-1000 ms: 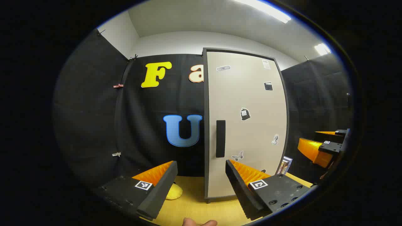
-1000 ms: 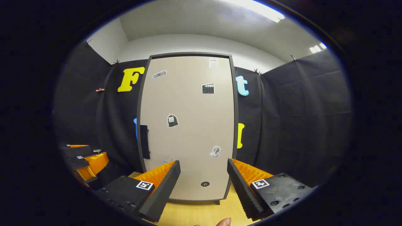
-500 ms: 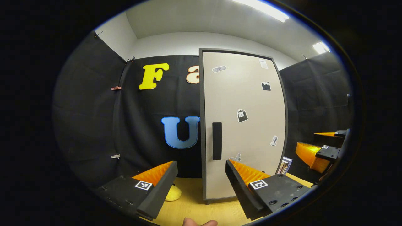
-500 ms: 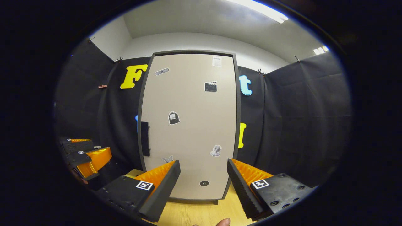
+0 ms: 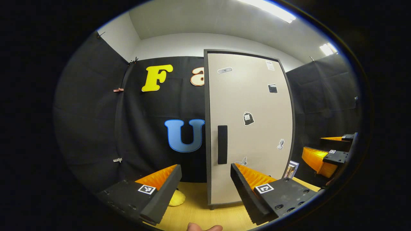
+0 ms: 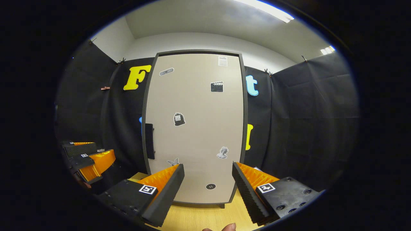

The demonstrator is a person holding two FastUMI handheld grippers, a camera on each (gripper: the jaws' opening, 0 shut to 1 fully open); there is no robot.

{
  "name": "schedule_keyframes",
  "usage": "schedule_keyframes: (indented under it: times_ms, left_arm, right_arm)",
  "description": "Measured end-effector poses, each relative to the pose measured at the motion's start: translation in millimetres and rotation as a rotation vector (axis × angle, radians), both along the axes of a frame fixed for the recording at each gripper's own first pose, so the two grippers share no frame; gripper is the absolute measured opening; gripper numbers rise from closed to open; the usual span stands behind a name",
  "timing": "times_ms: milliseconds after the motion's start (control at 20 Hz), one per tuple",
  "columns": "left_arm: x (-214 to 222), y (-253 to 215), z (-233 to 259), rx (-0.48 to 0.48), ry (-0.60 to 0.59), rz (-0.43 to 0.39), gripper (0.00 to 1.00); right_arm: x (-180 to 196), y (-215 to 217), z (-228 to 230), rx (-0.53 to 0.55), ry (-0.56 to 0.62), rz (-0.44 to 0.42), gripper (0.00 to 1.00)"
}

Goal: Open the cabinet door with the right hand, grasp the bottle in the cabinet with the left hand and place it on the coaster, then close the cabinet door with the right hand.

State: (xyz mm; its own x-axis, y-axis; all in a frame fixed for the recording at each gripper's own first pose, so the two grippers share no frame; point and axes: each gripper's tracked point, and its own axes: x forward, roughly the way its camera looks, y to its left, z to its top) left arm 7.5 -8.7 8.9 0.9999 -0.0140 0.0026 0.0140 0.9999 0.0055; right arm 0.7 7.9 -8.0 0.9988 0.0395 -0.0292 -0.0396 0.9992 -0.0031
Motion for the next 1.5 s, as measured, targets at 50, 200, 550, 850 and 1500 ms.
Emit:
schedule_keyframes:
  times_ms: [50, 200, 550, 850, 1500]
  left_arm:
    - [-0.6, 0.7, -1.1, -0.001, 0.001, -0.001, 0.97]
    - [-1.7, 4.0, -0.9, 0.002, 0.002, -0.003, 0.97]
    - [-6.6, 29.4, -3.6, 0.007, 0.006, 0.014, 0.97]
    - [-8.7, 66.5, -9.8, -0.001, 0.02, 0.057, 0.97]
    - [-13.3, 131.7, -34.5, -0.003, 0.056, 0.163, 0.97]
  right_arm:
    - [0.1, 0.9, 0.1, -0.002, 0.0, -0.001, 0.97]
    - [-0.6, 5.2, -0.7, -0.001, 0.004, 0.001, 0.97]
    - [16.3, 40.2, 3.3, 0.023, 0.004, 0.052, 0.97]
    - [50.9, 97.4, 7.2, 0.044, 0.002, 0.13, 0.97]
    - [142.4, 199.3, -18.1, -0.013, 0.0, 0.185, 0.97]
